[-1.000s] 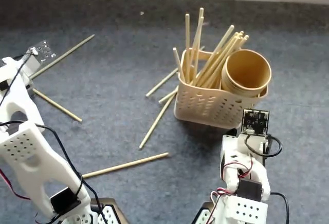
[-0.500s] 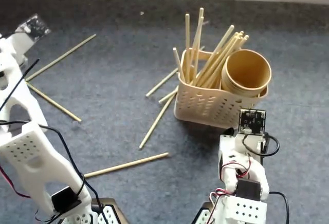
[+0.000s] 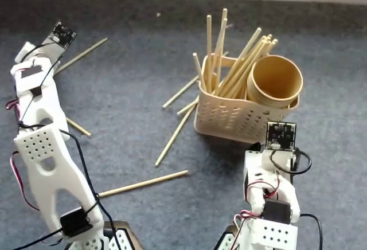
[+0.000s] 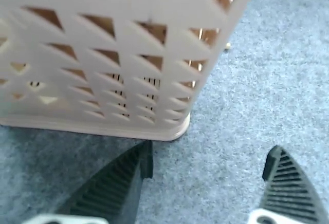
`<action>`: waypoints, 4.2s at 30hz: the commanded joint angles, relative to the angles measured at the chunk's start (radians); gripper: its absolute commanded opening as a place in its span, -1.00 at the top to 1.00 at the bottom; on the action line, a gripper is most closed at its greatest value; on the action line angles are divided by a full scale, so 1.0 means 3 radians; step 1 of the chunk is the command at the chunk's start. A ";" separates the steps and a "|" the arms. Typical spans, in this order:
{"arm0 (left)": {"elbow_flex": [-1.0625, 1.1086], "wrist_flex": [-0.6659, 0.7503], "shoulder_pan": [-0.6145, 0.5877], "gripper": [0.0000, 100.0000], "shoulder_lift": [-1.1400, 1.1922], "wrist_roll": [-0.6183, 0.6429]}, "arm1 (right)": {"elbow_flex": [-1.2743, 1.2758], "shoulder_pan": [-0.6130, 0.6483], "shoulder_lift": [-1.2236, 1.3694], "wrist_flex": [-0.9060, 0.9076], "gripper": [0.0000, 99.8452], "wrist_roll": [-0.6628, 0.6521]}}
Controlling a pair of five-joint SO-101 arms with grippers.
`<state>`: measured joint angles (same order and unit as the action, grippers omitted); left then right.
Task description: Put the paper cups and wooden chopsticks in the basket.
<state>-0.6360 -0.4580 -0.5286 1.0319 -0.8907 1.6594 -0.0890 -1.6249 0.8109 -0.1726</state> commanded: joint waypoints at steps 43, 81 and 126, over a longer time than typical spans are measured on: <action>0.1465 -0.4291 -0.0243 0.72 -0.2447 -0.0951 | 0.0069 0.0013 0.0013 -0.0069 0.33 0.0010; 0.2079 -0.1826 0.0939 0.72 -0.2432 0.0102 | 0.0069 -0.0003 0.0013 -0.0069 0.33 0.0010; 0.1041 -0.0895 0.0401 0.55 -0.0529 -0.0614 | 0.0069 0.0008 0.0013 -0.0054 0.33 0.0010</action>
<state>-0.2631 -0.7679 -0.4411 0.8109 -1.0856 1.6594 -0.0890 -1.6249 0.8109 -0.1726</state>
